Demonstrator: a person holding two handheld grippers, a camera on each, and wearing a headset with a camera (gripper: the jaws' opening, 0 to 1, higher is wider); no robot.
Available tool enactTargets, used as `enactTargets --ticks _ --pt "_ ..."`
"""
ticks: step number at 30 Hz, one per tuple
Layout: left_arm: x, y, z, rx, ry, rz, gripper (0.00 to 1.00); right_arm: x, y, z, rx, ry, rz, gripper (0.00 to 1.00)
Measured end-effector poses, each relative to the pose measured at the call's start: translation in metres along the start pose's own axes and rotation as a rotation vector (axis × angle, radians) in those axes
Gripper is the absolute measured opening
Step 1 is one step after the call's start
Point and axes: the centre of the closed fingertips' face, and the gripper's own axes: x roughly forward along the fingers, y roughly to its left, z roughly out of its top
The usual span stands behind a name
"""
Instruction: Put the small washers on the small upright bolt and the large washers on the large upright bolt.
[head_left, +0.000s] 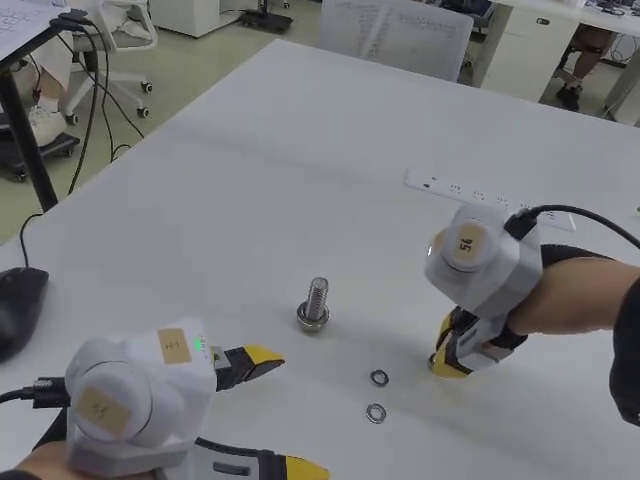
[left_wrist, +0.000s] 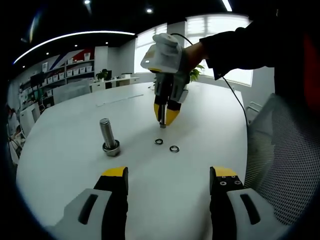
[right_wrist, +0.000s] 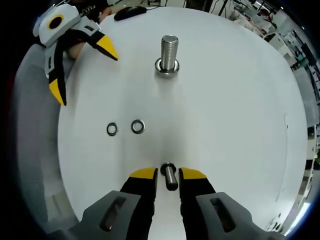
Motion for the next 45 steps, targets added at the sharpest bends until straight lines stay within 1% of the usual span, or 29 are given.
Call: enactTargets --ticks 5,9,14,19,29,37,45 --pt "0.000 0.000 0.001 0.000 0.000 -0.002 0.65 -0.001 -0.001 -0.002 0.011 -0.007 -0.005 0.23" --pt "-0.001 0.000 0.000 0.002 0.002 -0.003 0.65 -0.003 -0.001 -0.003 0.024 -0.020 -0.011 0.29" --pt "0.000 0.000 0.001 0.004 0.002 -0.003 0.65 -0.005 -0.002 -0.008 0.035 -0.024 -0.013 0.32" --pt "0.000 0.000 0.001 0.006 0.002 -0.002 0.65 -0.007 -0.002 -0.015 0.051 -0.028 -0.016 0.32" --pt "0.000 -0.001 0.003 0.010 0.001 -0.003 0.65 -0.010 0.004 -0.030 0.087 -0.023 -0.014 0.32" --pt "0.000 0.000 0.004 0.012 -0.001 -0.004 0.65 -0.010 0.014 -0.041 0.103 -0.013 -0.004 0.32" --pt "0.000 -0.001 0.005 0.016 -0.003 -0.007 0.65 -0.013 0.028 -0.042 0.103 -0.012 0.002 0.32"
